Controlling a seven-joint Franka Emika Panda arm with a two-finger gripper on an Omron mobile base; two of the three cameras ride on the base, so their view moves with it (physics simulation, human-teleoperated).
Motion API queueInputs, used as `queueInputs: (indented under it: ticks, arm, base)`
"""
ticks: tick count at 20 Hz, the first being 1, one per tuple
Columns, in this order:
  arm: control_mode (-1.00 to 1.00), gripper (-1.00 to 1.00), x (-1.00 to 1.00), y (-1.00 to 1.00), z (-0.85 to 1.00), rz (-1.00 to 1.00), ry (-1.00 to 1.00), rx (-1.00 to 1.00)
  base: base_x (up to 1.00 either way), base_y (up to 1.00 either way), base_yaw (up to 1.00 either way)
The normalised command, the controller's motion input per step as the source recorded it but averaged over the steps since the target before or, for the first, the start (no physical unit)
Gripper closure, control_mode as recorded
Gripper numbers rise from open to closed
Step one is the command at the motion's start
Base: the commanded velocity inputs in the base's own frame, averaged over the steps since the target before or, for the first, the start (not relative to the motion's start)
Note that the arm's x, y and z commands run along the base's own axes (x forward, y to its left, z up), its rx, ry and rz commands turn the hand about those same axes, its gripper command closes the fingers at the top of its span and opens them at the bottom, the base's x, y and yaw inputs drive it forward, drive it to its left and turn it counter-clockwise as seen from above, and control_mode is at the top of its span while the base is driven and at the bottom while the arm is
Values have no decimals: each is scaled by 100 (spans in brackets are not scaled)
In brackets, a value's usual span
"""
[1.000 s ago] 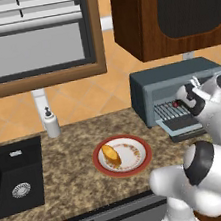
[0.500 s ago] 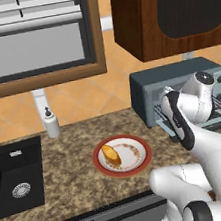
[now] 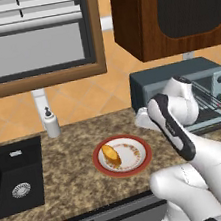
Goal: Pick up the kebab skewer and baguette bread, and place them inside the toaster oven. Close the toaster oven door and start by setting the timer.
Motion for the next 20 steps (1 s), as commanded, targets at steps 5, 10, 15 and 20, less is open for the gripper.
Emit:
queueInputs:
  ticks: [5, 10, 15, 20]
  arm:
    - [-100, -100, 2, 88, -18, 40, 17, -13]
    - [-100, -100, 53, 66, -2, 8, 8, -19]
    - [-100, -100, 75, 45, -3, 4, 12, -24]
    - [-100, -100, 26, -1, -7, 10, 19, -2]
  base:
    - [0, 0, 0]
    - [0, 0, 0]
    - [0, 0, 0]
    - [0, 0, 0]
